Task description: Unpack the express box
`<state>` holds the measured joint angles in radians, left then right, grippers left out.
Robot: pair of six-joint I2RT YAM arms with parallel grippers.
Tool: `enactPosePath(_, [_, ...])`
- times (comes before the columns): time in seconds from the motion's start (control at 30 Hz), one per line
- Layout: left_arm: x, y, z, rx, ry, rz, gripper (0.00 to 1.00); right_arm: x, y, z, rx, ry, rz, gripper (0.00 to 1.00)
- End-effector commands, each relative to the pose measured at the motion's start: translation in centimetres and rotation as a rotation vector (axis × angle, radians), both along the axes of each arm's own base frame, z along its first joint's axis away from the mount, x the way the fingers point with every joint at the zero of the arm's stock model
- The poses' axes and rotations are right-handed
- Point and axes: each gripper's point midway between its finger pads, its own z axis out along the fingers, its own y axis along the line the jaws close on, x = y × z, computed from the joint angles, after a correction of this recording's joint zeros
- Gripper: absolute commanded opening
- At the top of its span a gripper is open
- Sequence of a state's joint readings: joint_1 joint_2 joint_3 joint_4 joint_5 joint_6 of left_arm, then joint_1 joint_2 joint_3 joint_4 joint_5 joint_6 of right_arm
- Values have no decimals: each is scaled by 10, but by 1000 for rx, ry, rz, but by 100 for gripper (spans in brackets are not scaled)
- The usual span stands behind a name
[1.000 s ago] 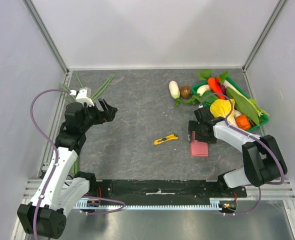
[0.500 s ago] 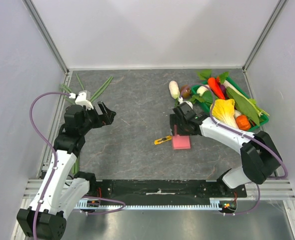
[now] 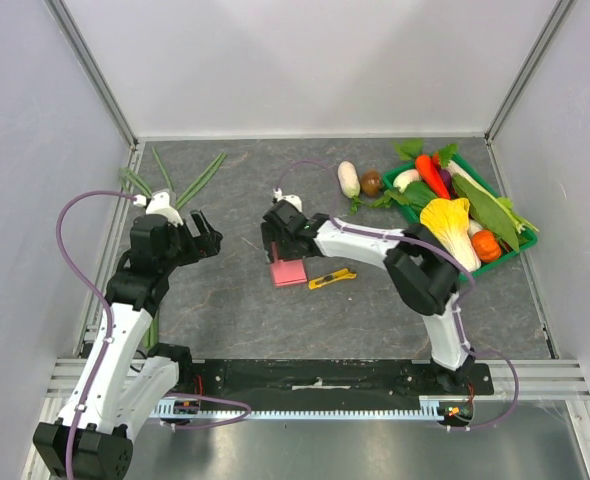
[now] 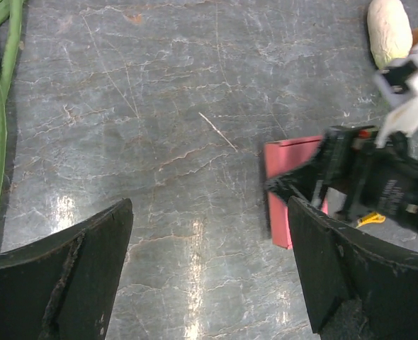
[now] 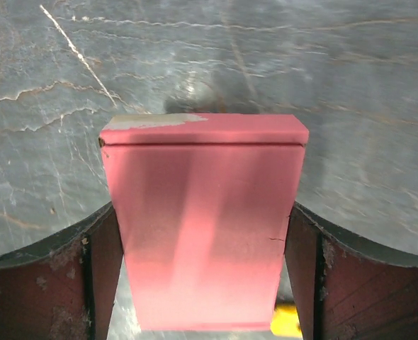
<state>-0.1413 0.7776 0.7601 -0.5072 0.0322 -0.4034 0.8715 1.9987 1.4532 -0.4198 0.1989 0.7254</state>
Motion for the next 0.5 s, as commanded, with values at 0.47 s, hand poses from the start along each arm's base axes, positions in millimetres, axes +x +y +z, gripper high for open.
enactPosePath(0.47, [15,-35,-7,-150,57,-110,97,15,16,52,58,-159,19,98])
